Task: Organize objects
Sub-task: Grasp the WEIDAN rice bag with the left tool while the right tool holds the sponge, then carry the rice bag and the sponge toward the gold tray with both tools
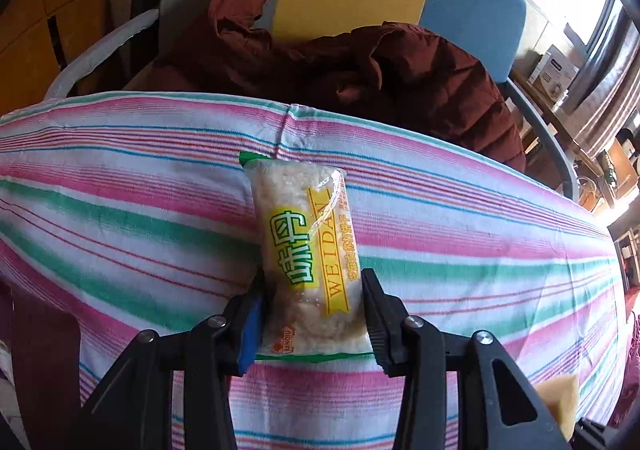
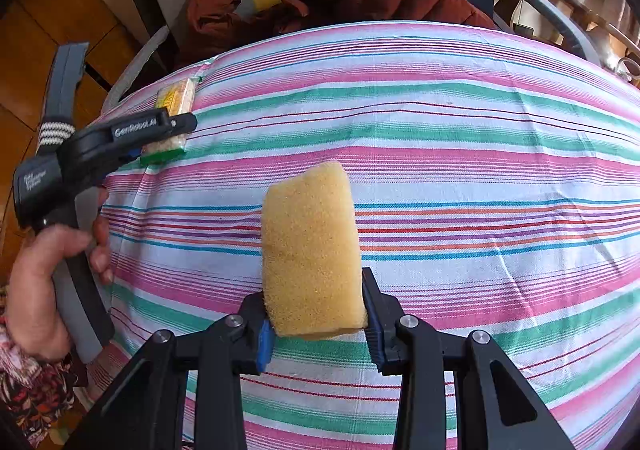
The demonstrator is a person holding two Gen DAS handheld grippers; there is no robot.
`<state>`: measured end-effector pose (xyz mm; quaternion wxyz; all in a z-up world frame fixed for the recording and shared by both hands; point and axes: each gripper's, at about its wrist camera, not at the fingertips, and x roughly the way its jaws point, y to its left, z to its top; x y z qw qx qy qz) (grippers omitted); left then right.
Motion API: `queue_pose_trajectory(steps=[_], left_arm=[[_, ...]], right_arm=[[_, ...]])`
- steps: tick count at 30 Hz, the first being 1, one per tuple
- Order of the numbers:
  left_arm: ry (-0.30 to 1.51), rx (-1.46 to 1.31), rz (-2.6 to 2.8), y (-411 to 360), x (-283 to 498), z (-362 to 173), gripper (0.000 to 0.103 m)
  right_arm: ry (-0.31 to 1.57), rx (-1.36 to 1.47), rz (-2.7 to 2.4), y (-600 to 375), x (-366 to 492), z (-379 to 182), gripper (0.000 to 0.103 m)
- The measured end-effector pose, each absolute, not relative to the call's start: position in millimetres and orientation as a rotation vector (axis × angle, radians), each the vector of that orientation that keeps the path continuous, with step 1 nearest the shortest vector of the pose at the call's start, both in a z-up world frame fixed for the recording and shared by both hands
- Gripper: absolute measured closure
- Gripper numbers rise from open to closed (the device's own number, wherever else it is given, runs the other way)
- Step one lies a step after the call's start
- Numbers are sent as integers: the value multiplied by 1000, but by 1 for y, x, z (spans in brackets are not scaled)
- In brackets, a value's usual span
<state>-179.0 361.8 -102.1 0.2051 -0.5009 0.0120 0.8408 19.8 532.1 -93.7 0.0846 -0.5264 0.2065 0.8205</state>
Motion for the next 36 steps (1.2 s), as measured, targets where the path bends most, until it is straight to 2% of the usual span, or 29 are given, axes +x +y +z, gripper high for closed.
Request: queue_pose_trajectory(steps=[12, 17, 27, 30, 36], left_arm=[[147, -1327, 2231, 334, -96, -95, 58], [124, -1363, 2241, 331, -95, -98, 53], [207, -1324, 2332, 362, -114, -100, 53], [174, -1294, 2336, 355, -110, -103, 58], [170, -1255, 2345, 334, -84, -101, 60]], right_arm=[[595, -1567, 2451, 528, 17, -99, 65], [593, -1568, 2453, 528, 17, -99, 65], [590, -1570, 2458, 529, 20, -98, 65], [587, -1569, 2463, 529, 20, -98, 65], [572, -1563, 2471, 530, 19, -99, 67]])
